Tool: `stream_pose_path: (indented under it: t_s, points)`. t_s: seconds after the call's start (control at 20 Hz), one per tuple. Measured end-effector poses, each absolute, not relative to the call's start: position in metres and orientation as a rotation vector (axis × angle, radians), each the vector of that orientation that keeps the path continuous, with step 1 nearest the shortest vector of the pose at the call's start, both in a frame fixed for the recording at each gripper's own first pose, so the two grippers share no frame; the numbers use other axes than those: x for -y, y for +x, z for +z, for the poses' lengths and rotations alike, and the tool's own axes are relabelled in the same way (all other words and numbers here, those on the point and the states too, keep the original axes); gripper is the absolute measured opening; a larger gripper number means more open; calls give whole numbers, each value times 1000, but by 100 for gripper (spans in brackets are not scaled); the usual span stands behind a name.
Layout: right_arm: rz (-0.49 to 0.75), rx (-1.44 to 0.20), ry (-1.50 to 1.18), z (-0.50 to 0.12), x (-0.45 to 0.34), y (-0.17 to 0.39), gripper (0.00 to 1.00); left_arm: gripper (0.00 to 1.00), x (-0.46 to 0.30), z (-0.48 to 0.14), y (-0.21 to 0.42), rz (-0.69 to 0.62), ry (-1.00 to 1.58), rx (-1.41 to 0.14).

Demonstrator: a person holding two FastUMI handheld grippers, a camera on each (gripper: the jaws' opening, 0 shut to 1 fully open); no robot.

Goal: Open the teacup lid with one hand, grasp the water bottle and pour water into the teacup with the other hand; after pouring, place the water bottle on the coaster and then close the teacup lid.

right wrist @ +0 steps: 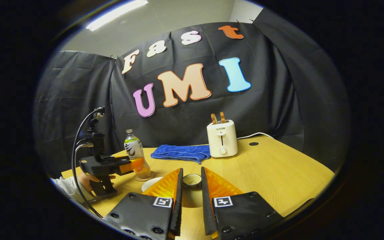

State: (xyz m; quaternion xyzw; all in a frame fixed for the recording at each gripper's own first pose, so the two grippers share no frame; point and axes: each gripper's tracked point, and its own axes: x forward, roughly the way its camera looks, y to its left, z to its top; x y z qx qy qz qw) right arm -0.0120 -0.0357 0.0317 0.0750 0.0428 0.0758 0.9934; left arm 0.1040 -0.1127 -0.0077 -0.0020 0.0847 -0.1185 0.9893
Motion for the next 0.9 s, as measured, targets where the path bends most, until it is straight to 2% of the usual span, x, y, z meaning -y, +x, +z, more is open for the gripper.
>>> stream_pose_path:
  t_s: [0.05,0.1,0.2,0.3,0.35,0.9]
  points:
    - [160,-76,151,34,32,-12,30,87,112,-5,100,-235,0,-158]
    - [168,-70,152,35,29,-12,33,90,110,-2,94,-233,8,-145]
    - [190,-66,152,33,19,-10,30,94,106,2,82,-230,30,-128]
    - [205,-66,146,31,10,-7,33,94,98,7,71,-218,52,-110]
    - [215,-71,140,29,5,-6,30,94,96,9,64,-212,58,-99]
    - [307,-51,32,23,-66,17,30,94,61,31,3,-147,77,11]
